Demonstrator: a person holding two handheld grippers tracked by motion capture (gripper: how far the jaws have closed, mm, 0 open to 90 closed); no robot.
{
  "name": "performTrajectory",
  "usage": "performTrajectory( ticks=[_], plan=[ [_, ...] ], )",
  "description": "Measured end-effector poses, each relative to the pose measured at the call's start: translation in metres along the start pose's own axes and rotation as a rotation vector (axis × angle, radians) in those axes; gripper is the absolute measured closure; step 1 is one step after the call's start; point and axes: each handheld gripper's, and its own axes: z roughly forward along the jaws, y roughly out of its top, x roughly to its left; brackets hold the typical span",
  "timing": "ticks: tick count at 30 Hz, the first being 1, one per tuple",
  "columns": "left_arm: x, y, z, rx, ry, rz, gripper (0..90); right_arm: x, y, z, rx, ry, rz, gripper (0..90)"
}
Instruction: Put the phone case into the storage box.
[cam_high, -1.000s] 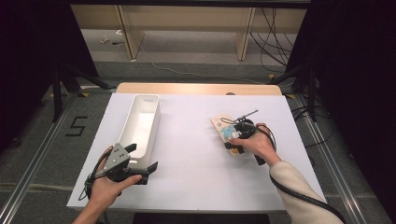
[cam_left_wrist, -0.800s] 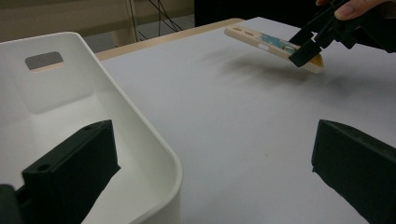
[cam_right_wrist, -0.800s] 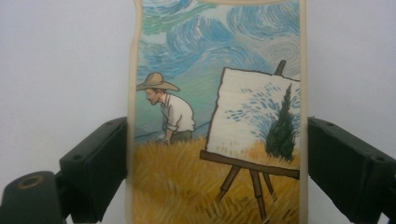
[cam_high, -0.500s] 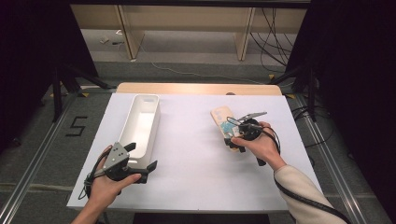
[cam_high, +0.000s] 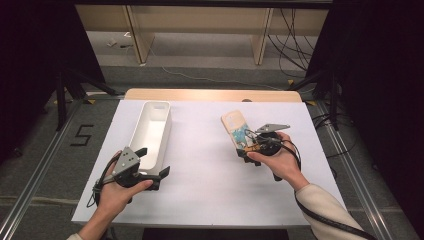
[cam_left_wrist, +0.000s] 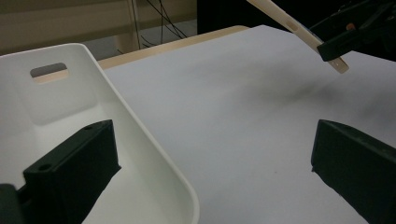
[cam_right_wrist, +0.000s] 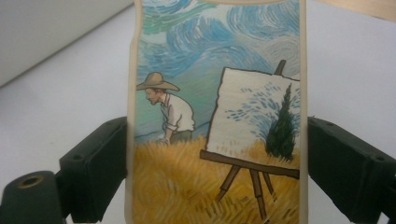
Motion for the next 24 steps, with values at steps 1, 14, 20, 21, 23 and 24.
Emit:
performTrajectory(
  ticks=[1,14,20,21,23,24],
  plan=[
    [0.000,0.002,0.001,0.000,-0.002,0.002,0.1,0.002,-0.001,-0.001,-0.009,0.005,-0.001,11.9],
    [-0.014,0.048,0.037,0.001,-0.074,-0.012,3.5,0.021,-0.008,-0.011,-0.064,0.040,-0.058,11.9],
    [-0.020,0.072,0.058,-0.010,-0.107,-0.005,4.3,0.028,-0.011,-0.016,-0.119,0.057,-0.081,11.9],
    [-0.022,0.075,0.062,-0.013,-0.116,-0.007,4.5,0.030,-0.012,-0.017,-0.125,0.057,-0.079,11.9],
    [-0.026,0.082,0.069,-0.012,-0.134,-0.012,4.8,0.032,-0.013,-0.017,-0.136,0.057,-0.089,11.9],
    [-0.028,0.085,0.072,-0.010,-0.140,-0.011,5.2,0.033,-0.014,-0.018,-0.137,0.058,-0.091,11.9]
  ],
)
